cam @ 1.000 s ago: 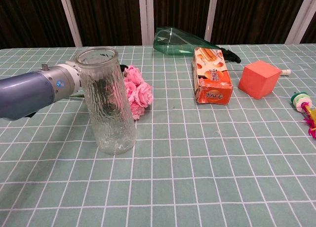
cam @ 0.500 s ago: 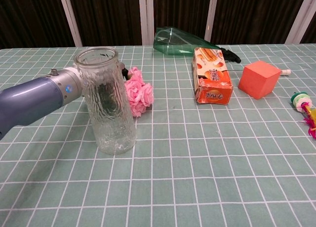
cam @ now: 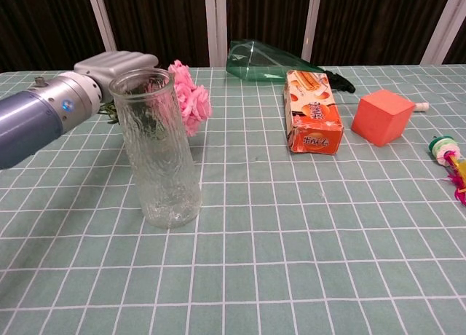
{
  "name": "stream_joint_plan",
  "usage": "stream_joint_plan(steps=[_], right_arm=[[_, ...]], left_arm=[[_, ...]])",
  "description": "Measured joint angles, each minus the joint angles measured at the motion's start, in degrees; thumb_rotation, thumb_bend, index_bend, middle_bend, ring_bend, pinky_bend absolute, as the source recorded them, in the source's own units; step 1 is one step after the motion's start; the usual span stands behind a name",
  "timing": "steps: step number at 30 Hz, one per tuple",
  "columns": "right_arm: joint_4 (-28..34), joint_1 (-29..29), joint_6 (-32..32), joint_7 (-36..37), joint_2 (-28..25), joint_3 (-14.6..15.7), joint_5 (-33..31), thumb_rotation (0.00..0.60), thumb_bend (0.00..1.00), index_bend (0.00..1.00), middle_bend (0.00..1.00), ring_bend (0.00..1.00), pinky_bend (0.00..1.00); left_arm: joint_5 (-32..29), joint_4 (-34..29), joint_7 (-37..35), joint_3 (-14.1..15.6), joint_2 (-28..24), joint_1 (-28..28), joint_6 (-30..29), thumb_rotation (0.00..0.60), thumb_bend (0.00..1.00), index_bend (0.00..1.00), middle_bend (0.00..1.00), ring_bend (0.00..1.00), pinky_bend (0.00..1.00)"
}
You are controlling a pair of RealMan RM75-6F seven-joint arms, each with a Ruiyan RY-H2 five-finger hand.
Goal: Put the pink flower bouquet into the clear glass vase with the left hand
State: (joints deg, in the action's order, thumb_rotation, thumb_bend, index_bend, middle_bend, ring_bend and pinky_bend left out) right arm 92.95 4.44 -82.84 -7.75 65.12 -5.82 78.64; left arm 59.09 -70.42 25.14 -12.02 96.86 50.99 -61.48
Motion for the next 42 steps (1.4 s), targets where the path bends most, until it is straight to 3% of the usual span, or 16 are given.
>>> stream_joint_plan(steps=[5,11,15,22,33,42], right_arm=[[0.04,0.13,0.24,-0.27,0.13,0.12,0.15,0.600,0.29,0.12,0.03,0.01,0.00],[0.28,0.42,0.68,-0.75,0.36,0.33,0.45,0.600,0.29,0.12,0.03,0.01,0.00],[0.44,0.44,0.53,-0.72,0.37,0.38,0.72,0.600,0.29,0.12,0.03,0.01,0.00],[0.39,0.40,0.46,0.06,0.15,0.45,1.05,0.600,0.29,0.12,0.03,0.01,0.00],[0.22,0.17,-0.01,1.19,-0.20,0.32,1.27,0.600,0.29,0.12,0.03,0.01,0.00],[0.07,0.01,-0.25,2.04,-0.44,0.19,1.21,0.600,0.29,0.12,0.03,0.01,0.00]], left_arm=[[4.39,-2.97,-10.21,-1.26,-4.26,-2.40,-2.82,0.600,0.44,0.40,0.46,0.26,0.24],[12.34,-9.41,-25.86,-3.41,-13.55,-6.41,-8.83,0.600,0.44,0.40,0.45,0.25,0.24],[16.01,-16.14,-36.32,-5.32,-20.34,-9.11,-12.02,0.600,0.44,0.40,0.45,0.25,0.24],[17.23,-29.57,-49.48,-8.79,-31.47,-13.11,-13.36,0.600,0.43,0.40,0.45,0.25,0.24],[20.74,-44.01,-70.30,-11.15,-36.98,-15.34,-11.24,0.600,0.43,0.40,0.45,0.25,0.24],[23.00,-48.83,-74.75,-10.19,-35.66,-13.95,-7.83,0.600,0.43,0.40,0.45,0.25,0.24]])
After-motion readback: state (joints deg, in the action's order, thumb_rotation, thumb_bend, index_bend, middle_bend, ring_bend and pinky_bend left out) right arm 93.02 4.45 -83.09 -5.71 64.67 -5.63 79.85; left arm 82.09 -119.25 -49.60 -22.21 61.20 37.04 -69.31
